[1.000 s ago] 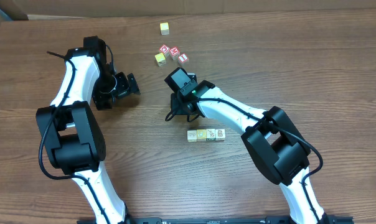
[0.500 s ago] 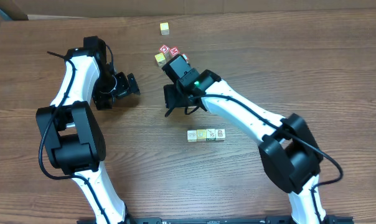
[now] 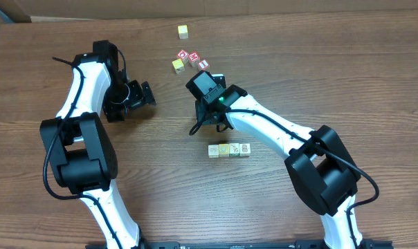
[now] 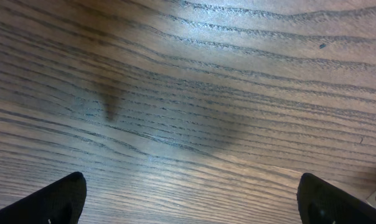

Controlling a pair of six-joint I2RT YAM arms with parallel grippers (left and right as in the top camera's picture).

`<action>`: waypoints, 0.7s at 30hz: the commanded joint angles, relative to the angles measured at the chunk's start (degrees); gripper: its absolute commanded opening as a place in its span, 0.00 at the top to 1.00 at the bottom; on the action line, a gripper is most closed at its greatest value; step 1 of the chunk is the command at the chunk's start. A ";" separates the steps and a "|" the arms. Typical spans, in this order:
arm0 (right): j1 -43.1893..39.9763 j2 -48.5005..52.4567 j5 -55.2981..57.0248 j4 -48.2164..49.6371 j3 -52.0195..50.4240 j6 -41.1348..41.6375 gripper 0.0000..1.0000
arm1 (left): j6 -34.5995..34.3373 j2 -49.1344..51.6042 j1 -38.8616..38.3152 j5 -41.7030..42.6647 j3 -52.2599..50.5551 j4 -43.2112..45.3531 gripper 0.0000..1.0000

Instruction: Flip 5 blocks

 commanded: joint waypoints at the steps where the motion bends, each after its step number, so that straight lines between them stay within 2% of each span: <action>1: -0.57 1.62 1.14 0.83 -0.35 0.44 0.39 | -0.07 -1.25 -0.07 -0.22 0.57 0.02 0.00; 15: -0.57 2.34 1.18 5.29 -2.34 0.42 0.40 | -0.07 -1.25 -0.07 -0.22 0.57 0.02 0.00; 21: -0.57 2.32 3.28 6.67 -3.41 0.42 0.54 | -0.07 -1.25 -0.07 -0.20 0.57 0.02 0.00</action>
